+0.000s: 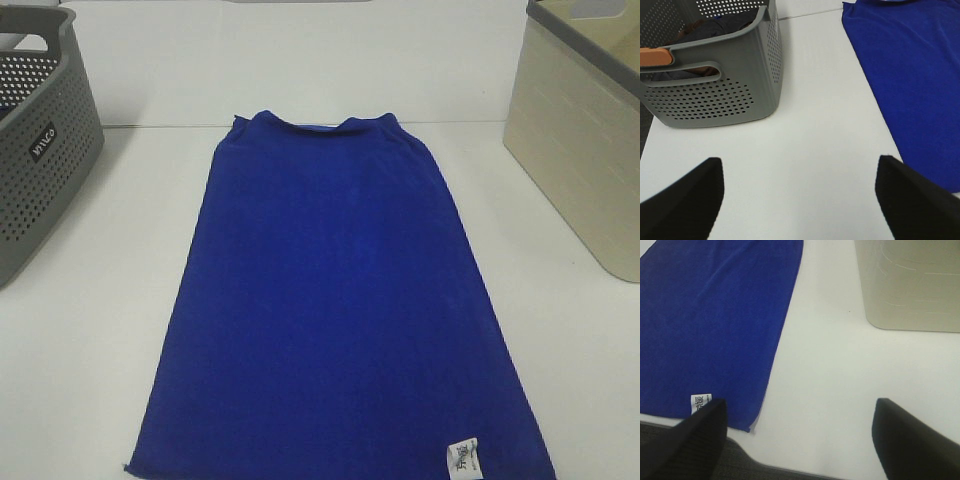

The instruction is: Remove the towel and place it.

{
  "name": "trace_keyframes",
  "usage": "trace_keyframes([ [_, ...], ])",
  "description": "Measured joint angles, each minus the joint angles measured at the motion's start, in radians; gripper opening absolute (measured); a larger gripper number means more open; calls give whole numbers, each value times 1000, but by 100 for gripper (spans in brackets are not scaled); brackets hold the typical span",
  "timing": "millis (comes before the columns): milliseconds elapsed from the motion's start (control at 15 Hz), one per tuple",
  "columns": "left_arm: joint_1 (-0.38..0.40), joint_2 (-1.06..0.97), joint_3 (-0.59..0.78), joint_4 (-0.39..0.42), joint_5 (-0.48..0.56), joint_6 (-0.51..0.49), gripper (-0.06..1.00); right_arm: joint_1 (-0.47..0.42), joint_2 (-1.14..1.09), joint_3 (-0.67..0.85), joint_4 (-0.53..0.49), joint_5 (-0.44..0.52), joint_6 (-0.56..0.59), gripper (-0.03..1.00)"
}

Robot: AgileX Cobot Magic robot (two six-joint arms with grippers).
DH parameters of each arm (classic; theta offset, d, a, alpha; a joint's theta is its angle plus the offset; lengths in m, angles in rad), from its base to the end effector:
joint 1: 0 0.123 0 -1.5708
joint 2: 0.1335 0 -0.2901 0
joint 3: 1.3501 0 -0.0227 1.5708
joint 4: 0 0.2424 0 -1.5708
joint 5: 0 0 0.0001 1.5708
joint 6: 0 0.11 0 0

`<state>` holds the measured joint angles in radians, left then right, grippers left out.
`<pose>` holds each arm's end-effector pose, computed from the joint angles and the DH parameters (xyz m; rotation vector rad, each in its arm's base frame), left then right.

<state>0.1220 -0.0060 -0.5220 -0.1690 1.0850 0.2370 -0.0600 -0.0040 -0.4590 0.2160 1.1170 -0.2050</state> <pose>-0.0036 -0.0169 0.2696 0.1296 2.0250 0.0243 -0.0001 0.0212 0.2494 -0.1660 2.1119 0.1058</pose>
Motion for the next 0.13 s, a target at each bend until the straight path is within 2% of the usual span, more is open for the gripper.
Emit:
trace_keyframes([
  [133,-2,0,0,0,-2,0,78,0,0,0,2,0,0,78],
])
